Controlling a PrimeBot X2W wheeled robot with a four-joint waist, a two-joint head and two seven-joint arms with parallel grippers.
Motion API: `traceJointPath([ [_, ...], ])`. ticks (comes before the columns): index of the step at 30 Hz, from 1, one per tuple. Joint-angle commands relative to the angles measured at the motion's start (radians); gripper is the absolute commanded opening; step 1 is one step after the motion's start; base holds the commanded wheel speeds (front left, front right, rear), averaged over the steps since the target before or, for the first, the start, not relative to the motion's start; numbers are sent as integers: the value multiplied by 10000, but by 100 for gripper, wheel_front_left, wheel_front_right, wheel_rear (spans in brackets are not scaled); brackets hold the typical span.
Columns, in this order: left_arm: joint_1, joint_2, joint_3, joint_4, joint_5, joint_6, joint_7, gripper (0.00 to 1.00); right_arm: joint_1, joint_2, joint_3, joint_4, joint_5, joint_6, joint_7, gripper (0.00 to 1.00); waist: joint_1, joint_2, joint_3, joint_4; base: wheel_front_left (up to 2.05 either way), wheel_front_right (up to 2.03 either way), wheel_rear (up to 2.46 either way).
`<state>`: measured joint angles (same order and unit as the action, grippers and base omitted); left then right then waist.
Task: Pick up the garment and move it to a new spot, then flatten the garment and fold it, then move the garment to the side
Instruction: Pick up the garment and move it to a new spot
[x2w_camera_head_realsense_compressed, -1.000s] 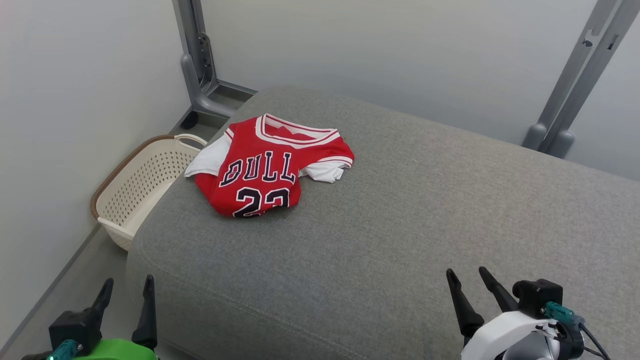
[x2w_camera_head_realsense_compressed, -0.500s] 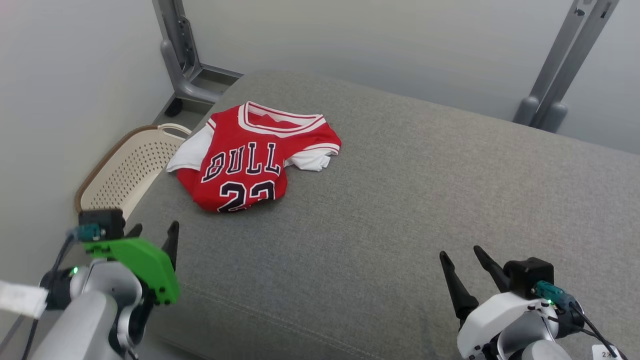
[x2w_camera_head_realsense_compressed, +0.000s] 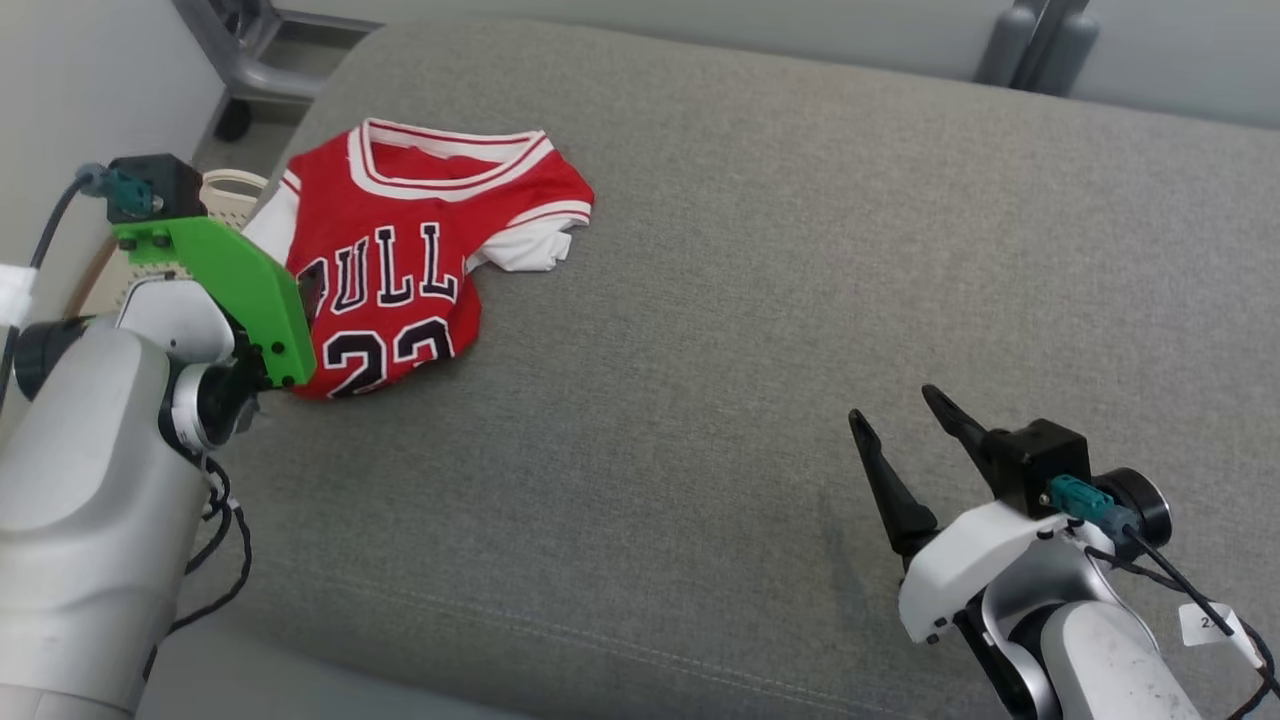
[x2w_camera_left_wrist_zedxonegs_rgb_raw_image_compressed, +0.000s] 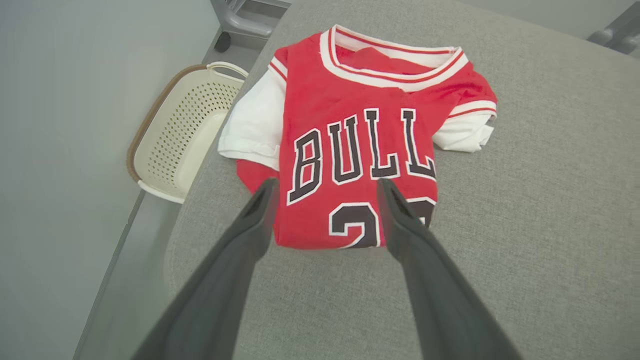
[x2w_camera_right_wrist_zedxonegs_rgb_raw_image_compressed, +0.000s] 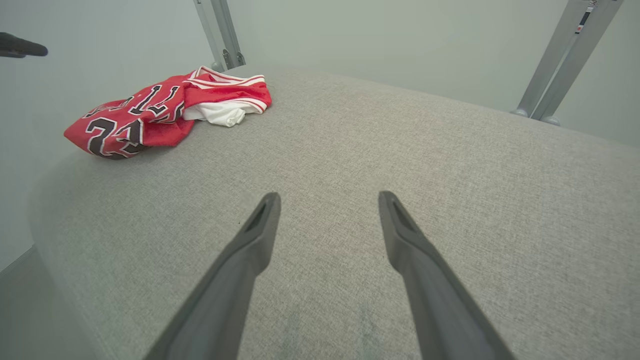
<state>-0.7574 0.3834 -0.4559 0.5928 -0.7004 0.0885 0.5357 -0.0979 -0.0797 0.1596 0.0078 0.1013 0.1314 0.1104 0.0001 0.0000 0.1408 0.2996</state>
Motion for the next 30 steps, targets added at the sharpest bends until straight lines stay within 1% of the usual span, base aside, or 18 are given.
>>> traceJointPath([
  [1, -373, -106, 21, 204, -164, -147, 163, 100, -200, -129, 84, -224, -128, -14, 101, 100, -1, 0, 1298, -946, 0, 0, 0],
  [4, -1079, -161, 29, 698, -292, -349, 553, 100, -295, -356, 203, -634, -130, -14, 317, 100, -1, 0, 1904, -1131, 0, 0, 0],
  [10, -1770, -333, -70, 1500, -218, -309, 687, 100, -387, -538, 328, -1063, -194, -13, 490, 100, -1, 0, 2563, -1287, 0, 0, 0],
  [17, -2167, -204, -310, 2530, 97, 89, 972, 100, -468, -600, 521, -1307, -176, -14, 546, 100, -1, 0, 2996, -1447, 0, 0, 0],
  [20, -2246, -203, -385, 2830, 207, 216, 872, 100, -437, -595, 485, -1356, -196, -14, 576, 100, -1, 0, 3123, -1514, 0, 0, 0],
  [23, -2292, -345, -423, 3130, 267, 369, 635, 100, -412, -609, 427, -1353, -232, -13, 562, 100, -1, 0, 3189, -1551, 0, 0, 0],
  [24, -2308, -344, -433, 3184, 299, 392, 549, 88, -424, -597, 423, -1330, -236, -13, 548, 100, -1, 0, 3184, -1562, 0, 0, 0],
  [25, -2335, -344, -443, 3219, 324, 405, 417, 45, -446, -584, 415, -1298, -242, -13, 531, 100, -1, 0, 3176, -1573, 0, 0, 0],
  [26, -2376, -351, -443, 3240, 368, 410, 265, 0, -467, -567, 407, -1259, -246, -13, 503, 100, -1, 0, 3148, -1575, 0, 0, 0],
  [30, -2501, -422, -410, 3298, 244, 125, -39, 0, -529, -478, 517, -1041, -168, -13, 398, 100, -1, 0, 2901, -1595, 0, 0, 0],
])
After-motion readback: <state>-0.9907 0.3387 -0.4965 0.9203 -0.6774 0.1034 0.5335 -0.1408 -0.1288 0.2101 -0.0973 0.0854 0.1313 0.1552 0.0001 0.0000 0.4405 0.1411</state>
